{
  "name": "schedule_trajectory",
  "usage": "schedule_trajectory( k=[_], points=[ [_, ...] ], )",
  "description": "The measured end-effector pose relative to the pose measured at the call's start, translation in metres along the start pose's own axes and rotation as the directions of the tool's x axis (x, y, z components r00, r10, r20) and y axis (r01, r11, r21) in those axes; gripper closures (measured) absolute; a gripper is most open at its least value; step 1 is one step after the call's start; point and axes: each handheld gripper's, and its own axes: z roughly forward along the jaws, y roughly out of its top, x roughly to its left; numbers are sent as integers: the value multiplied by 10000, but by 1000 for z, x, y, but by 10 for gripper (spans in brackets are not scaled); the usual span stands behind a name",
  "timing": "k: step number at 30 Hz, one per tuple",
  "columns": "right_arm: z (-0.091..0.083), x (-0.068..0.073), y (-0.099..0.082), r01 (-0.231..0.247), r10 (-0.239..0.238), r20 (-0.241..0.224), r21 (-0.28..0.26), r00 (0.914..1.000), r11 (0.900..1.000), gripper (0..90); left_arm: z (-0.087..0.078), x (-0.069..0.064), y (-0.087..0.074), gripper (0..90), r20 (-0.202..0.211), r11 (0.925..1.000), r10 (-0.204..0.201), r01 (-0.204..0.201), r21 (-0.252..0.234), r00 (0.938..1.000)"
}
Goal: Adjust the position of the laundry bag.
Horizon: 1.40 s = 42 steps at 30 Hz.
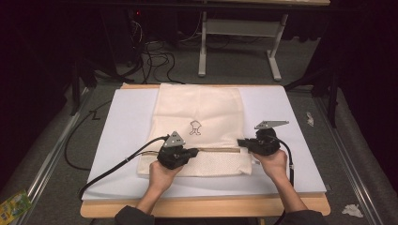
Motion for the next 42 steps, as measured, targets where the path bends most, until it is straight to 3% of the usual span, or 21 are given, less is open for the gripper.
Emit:
schedule_trajectory(
  k=[32, 42],
  points=[
    [-7, -9, -5, -220, 222, 192, -60, 9996, 9997, 879, -22, 15, -10, 873, -295, 9984, -511, 503, -256, 9983],
    [-8, -6, -1, -152, 154, 182, -124, 9997, 9998, 879, -28, 16, -9, 873, -468, 9988, -433, 421, -265, 9980]
  ],
)
